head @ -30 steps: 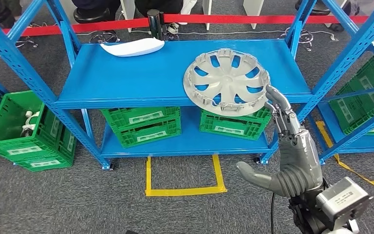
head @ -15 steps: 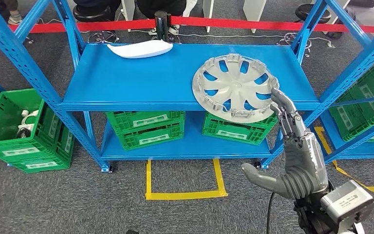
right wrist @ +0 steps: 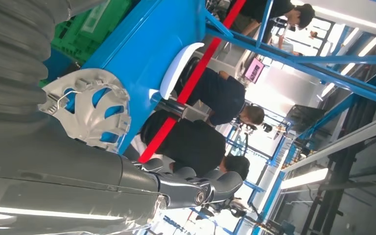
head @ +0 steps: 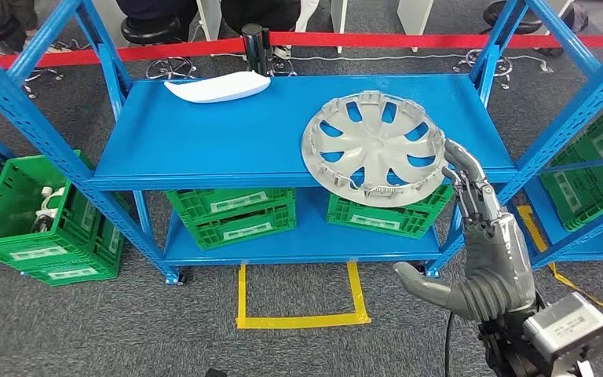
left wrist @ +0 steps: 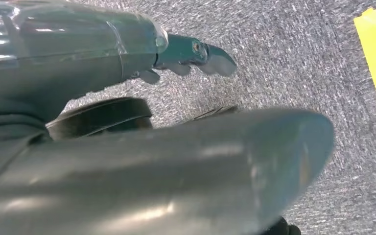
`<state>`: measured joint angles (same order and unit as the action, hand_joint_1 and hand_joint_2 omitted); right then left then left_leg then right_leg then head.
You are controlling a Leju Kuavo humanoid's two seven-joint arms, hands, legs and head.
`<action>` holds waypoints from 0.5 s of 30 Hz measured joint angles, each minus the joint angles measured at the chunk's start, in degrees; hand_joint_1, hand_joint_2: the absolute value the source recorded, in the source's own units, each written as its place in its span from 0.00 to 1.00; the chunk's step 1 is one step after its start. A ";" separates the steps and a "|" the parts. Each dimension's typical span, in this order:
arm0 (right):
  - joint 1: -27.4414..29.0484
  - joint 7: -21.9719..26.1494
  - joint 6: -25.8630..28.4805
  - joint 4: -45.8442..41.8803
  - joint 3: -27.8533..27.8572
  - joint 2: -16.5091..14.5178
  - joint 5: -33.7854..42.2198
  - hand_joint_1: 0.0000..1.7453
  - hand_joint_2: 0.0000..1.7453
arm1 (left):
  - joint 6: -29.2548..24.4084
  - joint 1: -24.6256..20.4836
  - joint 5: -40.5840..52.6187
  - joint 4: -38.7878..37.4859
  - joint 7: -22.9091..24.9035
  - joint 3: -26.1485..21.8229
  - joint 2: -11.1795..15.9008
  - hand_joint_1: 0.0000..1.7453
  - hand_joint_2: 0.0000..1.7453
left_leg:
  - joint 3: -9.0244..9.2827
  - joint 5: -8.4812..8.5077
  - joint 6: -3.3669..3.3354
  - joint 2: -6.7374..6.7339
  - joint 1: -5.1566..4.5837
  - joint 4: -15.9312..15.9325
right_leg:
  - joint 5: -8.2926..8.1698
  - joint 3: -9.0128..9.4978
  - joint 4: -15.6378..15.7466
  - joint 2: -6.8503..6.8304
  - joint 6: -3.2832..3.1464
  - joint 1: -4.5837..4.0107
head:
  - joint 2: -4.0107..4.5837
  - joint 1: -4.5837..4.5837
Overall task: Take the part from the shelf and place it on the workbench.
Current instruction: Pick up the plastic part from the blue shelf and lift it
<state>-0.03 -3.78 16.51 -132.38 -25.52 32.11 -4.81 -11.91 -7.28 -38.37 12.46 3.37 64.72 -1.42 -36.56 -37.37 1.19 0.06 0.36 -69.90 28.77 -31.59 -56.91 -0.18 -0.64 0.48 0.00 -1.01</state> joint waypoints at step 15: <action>-0.20 0.00 -0.12 0.03 0.04 -0.50 0.00 0.00 1.00 | 0.00 0.06 -0.05 -0.01 0.04 0.00 0.16 0.00 0.00 | 3.35 7.85 -2.71 -0.24 -0.01 11.02 | 7.45 -3.09 -10.54 0.19 3.28 0.22 | 0.00 0.33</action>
<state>-0.23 -3.78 16.39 -132.34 -25.49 31.62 -4.81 -11.91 -7.22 -38.42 12.46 3.41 64.72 -1.26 -33.22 -29.52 -1.52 -0.18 0.35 -58.87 36.21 -34.68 -67.45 0.01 2.65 0.70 0.00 -0.68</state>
